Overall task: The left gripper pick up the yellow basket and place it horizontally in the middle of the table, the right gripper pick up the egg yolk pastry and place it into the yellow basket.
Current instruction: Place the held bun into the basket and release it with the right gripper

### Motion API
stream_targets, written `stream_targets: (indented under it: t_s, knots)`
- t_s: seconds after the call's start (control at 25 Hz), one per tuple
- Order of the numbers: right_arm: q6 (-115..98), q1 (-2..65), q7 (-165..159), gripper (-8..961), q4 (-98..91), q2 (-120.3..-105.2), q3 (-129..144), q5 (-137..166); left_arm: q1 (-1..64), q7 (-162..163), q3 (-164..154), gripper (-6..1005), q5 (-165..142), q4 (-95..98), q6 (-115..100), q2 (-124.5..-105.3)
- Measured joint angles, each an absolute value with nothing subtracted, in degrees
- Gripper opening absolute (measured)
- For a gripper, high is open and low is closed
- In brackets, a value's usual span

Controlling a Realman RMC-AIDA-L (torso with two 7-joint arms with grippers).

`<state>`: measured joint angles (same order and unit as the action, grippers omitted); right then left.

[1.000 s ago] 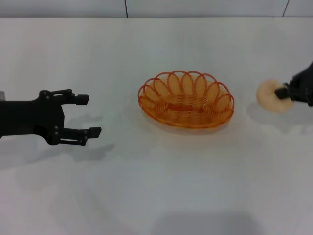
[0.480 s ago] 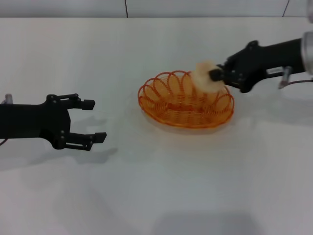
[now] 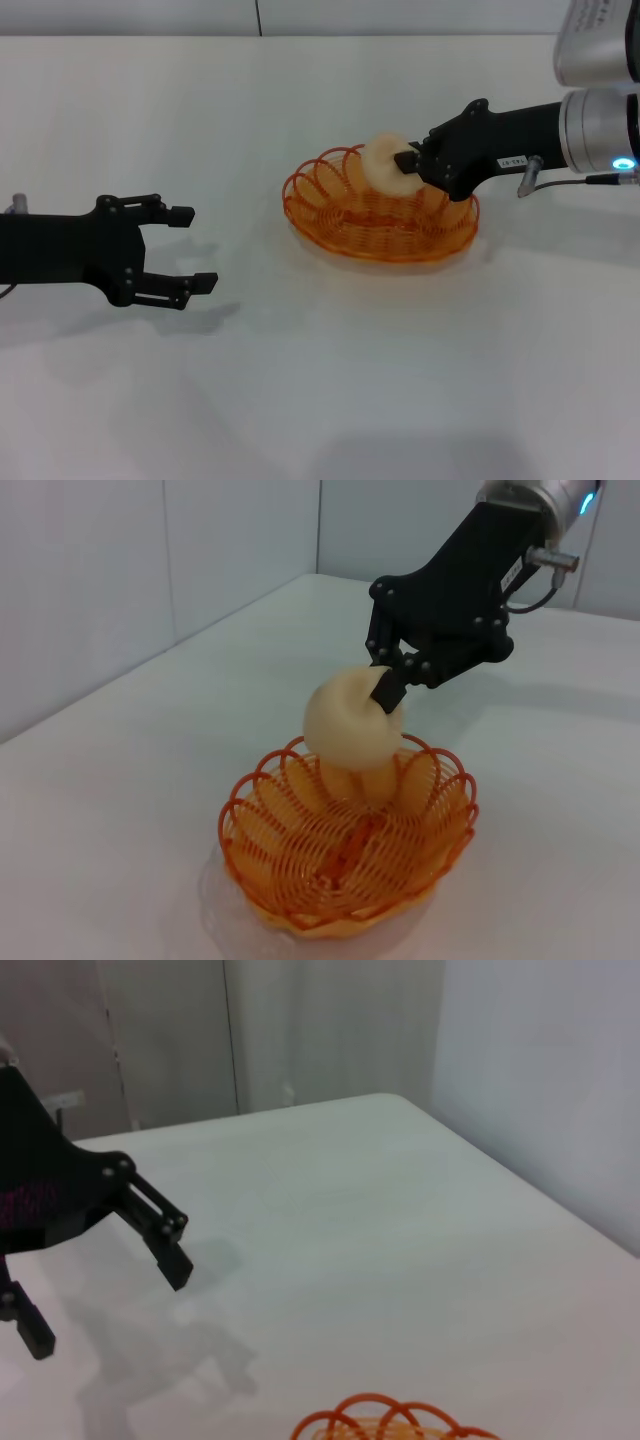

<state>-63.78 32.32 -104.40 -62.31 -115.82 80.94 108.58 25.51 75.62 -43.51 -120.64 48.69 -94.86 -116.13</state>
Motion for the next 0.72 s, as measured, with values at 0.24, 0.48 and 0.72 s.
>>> stream_targets:
  t_s: [0.24,0.48,0.72]
  knots:
    - [-63.23,32.13,-100.80,32,-60.64,-115.69,80.93,106.02,25.67,75.55,-43.51,892,-120.68,48.81,-94.83,-116.10]
    - [-63.26,31.95,-98.35,103,-59.49,-115.79,81.05,104.14,26.21,75.84,-43.50,892,-120.68,48.93,-94.83,-116.10]
    - [-63.36,31.90,-97.76,223,-59.23,-115.72,81.10,103.80,26.75,75.85,-43.34,892,-120.68,48.83,-94.71,-116.10]
